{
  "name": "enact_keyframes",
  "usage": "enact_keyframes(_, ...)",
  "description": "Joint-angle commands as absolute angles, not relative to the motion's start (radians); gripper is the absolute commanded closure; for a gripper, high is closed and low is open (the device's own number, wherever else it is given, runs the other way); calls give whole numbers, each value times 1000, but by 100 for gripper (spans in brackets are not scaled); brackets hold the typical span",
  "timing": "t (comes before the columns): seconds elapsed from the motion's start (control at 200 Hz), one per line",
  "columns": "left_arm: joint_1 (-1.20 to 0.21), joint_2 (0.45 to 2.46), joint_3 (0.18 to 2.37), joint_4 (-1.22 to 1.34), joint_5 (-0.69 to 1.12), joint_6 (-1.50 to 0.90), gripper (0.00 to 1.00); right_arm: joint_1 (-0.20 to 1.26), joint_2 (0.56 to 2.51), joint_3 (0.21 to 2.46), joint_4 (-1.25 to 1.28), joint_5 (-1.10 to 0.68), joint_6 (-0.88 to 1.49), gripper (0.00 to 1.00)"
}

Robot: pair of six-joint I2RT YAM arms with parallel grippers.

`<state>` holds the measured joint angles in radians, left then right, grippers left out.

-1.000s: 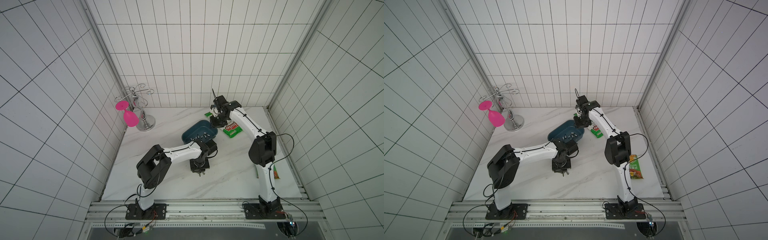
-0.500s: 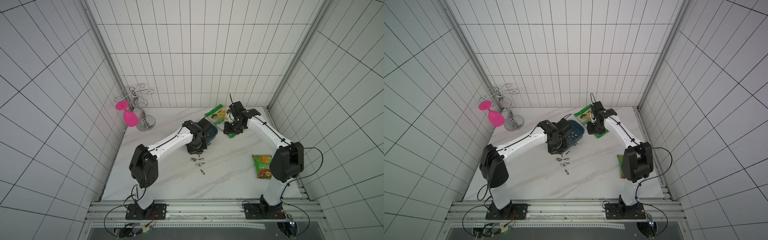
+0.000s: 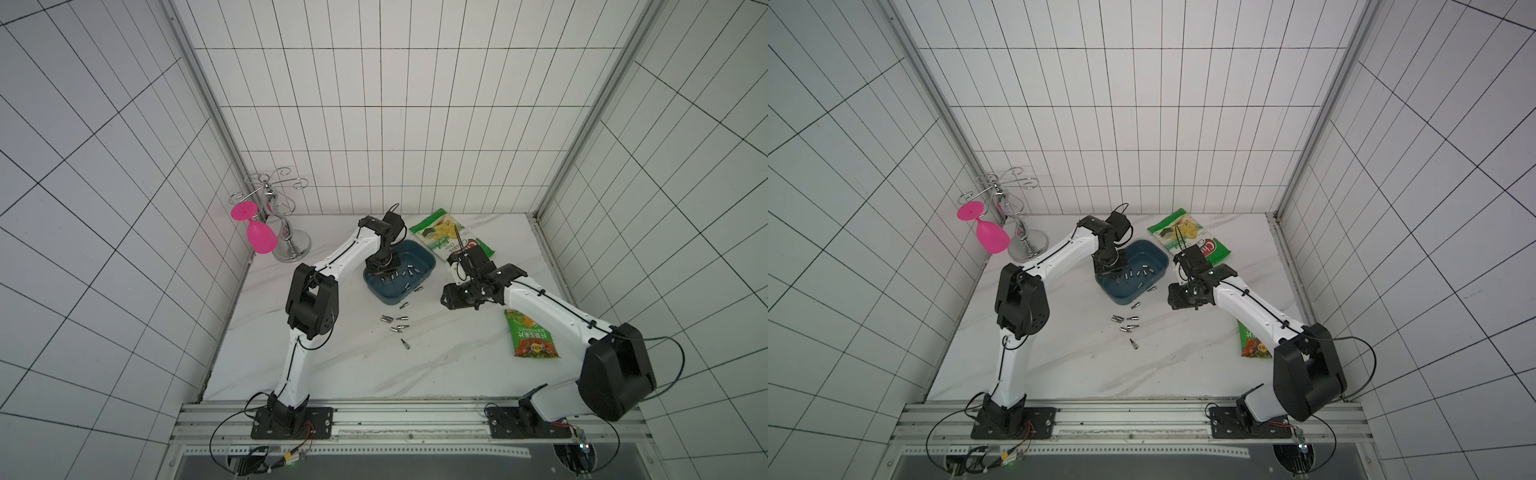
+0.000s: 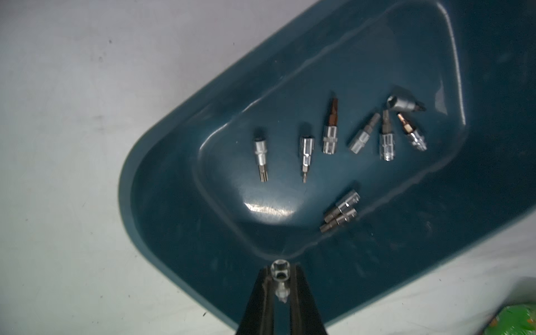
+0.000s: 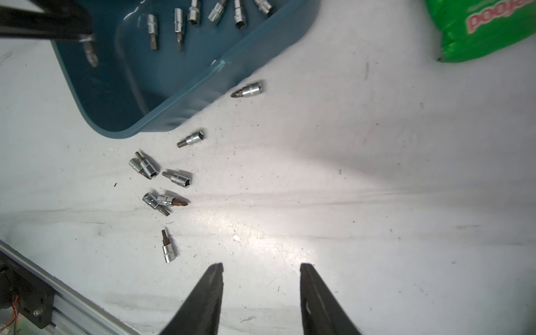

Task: Put the bit on the desktop into the storage box
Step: Place the screwdriver bit in the storage box.

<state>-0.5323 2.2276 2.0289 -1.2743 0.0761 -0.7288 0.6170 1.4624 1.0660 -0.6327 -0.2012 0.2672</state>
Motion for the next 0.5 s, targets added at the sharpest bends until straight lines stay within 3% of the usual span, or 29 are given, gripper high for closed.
enact_keyframes(0.0, -519, 2285, 2098, -1247, 93, -689, 100, 675, 1459, 1021, -526, -154, 281, 52)
enact_keyframes(0.495, -469, 2403, 2140, -1218, 113, -661, 100, 926, 1462, 859, -301, 35, 325, 45)
